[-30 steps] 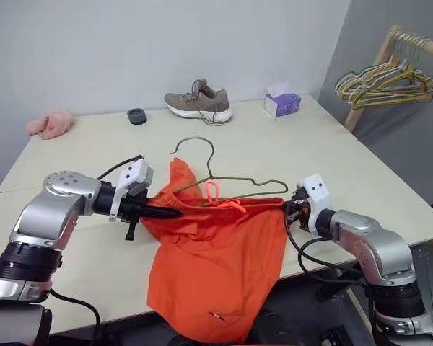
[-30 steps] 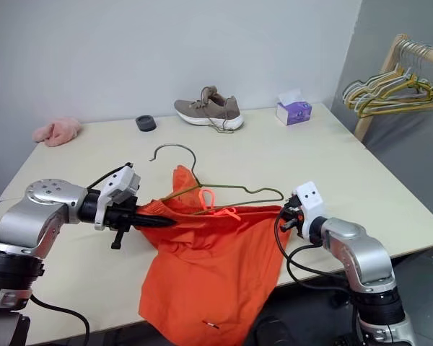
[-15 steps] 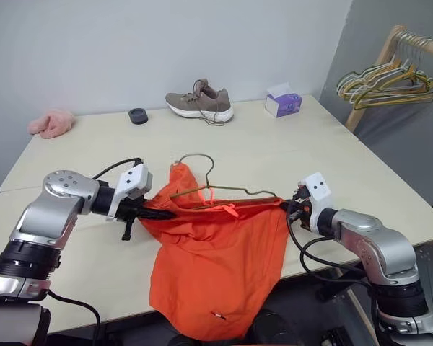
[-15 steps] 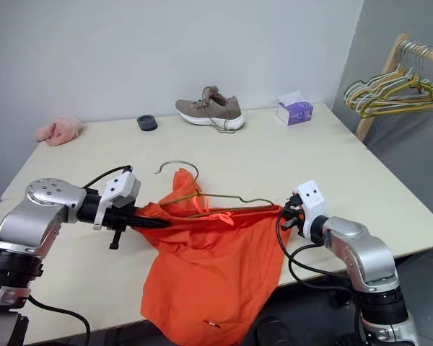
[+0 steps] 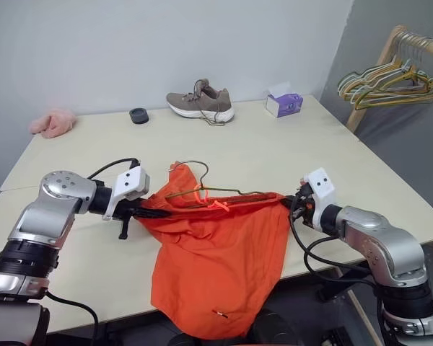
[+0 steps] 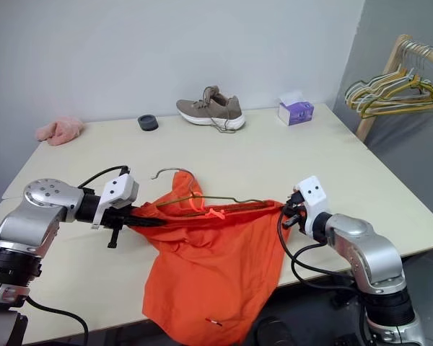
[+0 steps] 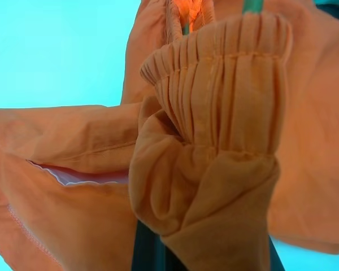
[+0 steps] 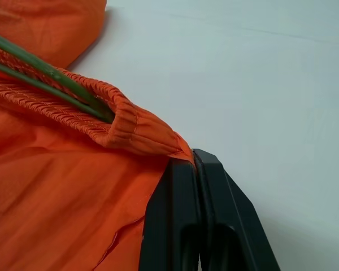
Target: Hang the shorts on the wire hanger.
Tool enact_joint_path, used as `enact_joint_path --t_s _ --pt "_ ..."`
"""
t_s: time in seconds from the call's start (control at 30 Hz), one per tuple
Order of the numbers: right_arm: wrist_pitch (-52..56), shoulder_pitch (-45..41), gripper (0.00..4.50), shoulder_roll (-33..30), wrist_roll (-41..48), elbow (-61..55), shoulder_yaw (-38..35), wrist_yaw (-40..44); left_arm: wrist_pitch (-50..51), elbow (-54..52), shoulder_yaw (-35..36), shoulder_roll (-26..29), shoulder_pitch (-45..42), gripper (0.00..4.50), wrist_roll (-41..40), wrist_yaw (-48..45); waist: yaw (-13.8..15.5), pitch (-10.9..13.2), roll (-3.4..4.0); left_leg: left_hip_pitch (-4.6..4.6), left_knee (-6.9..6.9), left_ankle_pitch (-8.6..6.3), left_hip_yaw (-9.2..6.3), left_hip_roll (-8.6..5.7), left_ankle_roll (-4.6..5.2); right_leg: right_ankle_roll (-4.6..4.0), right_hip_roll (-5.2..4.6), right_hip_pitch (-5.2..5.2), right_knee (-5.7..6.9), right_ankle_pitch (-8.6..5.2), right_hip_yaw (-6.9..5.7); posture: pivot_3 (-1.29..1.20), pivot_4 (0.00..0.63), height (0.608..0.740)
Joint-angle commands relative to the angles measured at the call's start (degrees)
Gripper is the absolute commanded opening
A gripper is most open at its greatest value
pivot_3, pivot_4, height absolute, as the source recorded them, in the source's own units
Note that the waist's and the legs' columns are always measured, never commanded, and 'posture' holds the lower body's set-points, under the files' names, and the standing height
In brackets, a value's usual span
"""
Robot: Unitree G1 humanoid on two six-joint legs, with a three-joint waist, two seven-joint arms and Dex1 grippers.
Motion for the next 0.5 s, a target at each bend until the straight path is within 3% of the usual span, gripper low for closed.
enact_joint_path --t_s 0.03,0.5 --pt "-0.6 -2.1 0.02 -2.1 -1.4 -2.6 -2.1 -2.0 -1.1 1.9 0.2 1.5 -0.1 0.00 3.1 0.9 0.0 0.0 0.00 0.00 0.00 0.00 0.00 0.00 0.00 0.00 0.00 0.00 0.00 0.00 0.00 -0.24 0.023 0.740" --pt "-6.1 -11.5 0.02 -11.4 -5.6 -11.0 16.2 5.7 -2.2 2.6 -3.0 -6.1 -3.6 0.00 6.2 3.9 0.1 0.1 0.03 -0.03 0.00 -0.01 0.03 -0.02 0.02 0.00 -0.01 -0.01 -0.12 0.00 0.02 -0.26 0.027 0.740"
